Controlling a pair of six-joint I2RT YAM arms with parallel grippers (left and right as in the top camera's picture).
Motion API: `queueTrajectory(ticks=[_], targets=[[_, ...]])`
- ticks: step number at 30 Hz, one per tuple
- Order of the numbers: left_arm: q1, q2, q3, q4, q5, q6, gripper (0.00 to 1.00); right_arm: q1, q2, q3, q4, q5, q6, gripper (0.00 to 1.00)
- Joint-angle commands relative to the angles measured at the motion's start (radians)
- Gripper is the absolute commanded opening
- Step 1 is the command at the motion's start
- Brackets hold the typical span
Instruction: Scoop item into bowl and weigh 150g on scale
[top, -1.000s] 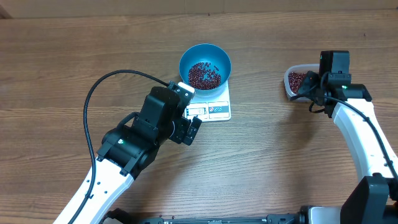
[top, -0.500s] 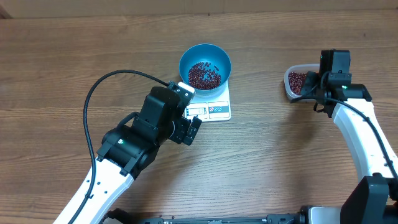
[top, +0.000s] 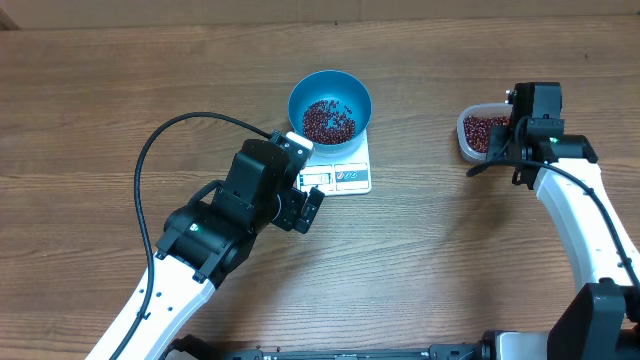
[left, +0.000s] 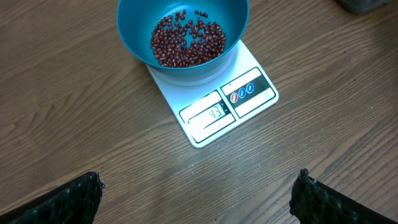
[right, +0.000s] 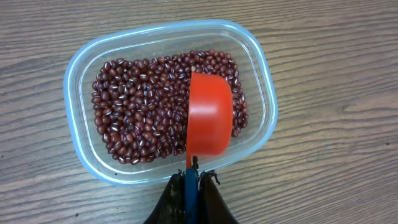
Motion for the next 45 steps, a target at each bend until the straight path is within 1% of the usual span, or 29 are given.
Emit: queueTrajectory(ticks=[1, 10, 13, 19, 30, 37, 45], targets=[[-0.006, 0.006, -0.006, 0.003, -0.009, -0.007, 1.0, 0.0, 0.028, 0.004, 0.004, 0.006, -0.016, 0.04], [-0.006, 0.006, -0.006, 0.003, -0.009, -0.007, 0.99, 0.0, 0.041, 0.004, 0.031, 0.006, -0.016, 0.04], [-0.006, 0.006, -0.006, 0.003, -0.009, -0.007, 1.0, 0.0, 0.041, 0.004, 0.042, -0.029, -0.042, 0.04], [-0.006, 0.006, -0.006, 0.003, -0.009, -0.007, 0.99, 0.0, 0.041, 0.004, 0.055, -0.053, -0.042, 0.04], [-0.006, 0.006, -0.006, 0.003, -0.009, -0.007, 1.0, 0.0, 0.043, -0.004, 0.057, -0.053, -0.043, 0.04], [-0.006, 0.006, -0.006, 0.003, -0.009, -0.007, 0.99, 0.0, 0.078, -0.005, 0.074, -0.054, -0.043, 0.04], [-0.006, 0.006, -0.006, 0.003, -0.009, -0.007, 0.99, 0.0, 0.116, -0.005, 0.086, -0.127, -0.065, 0.04]])
